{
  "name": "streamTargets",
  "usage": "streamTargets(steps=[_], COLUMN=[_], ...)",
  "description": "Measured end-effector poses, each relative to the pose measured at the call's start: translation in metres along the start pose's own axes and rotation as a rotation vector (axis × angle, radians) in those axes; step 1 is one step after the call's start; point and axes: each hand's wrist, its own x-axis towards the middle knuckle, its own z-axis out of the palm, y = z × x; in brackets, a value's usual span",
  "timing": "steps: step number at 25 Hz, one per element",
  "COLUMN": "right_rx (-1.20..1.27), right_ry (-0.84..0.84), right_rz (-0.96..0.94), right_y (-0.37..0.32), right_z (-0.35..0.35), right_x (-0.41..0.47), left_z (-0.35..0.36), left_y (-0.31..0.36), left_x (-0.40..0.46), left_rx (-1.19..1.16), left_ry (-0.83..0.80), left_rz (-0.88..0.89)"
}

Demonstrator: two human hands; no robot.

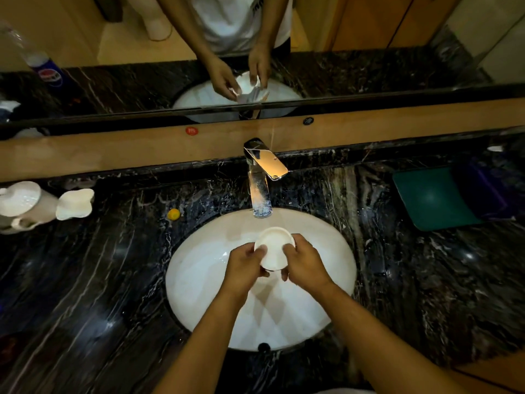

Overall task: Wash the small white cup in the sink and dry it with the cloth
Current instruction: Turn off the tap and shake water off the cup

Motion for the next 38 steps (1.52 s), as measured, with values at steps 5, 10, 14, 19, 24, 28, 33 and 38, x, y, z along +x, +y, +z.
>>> streamTargets(steps=[5, 10, 14, 19, 24, 28, 33, 38], right_rx=[0.078, -0.157, -0.226, -0.033, -0.035, -0.24, -0.66, -0.744], right_ry=[-0.032, -0.01, 0.014, 0.058, 0.228, 0.466, 0.678, 0.487], right_rz=[0.073, -0.004, -0.111, -0.039, -0.078, -0.148, 0.006, 0.102], right_y=[0.004, 0.008, 0.017, 0.036, 0.063, 0.077, 0.094, 0.119], right_z=[-0.005, -0.022, -0.065, -0.143, -0.259, -0.371, -0.46, -0.481], right_x=[-0.014, -0.019, -0.014, 0.009, 0.045, 0.096, 0.152, 0.175], left_z=[0.011, 0.023, 0.038, 0.113, 0.221, 0.305, 0.357, 0.366], left_y=[0.008, 0.018, 0.018, 0.03, 0.044, 0.048, 0.051, 0.05], left_x=[-0.018, -0.03, -0.037, -0.042, -0.039, -0.03, -0.027, -0.018], left_rx=[-0.224, -0.299, -0.377, -0.314, -0.394, -0.474, -0.514, -0.476], left_ry=[-0.077, -0.078, -0.103, -0.086, -0.095, -0.061, -0.066, -0.043], left_rz=[-0.118, -0.164, -0.16, -0.176, -0.172, -0.22, -0.234, -0.248])
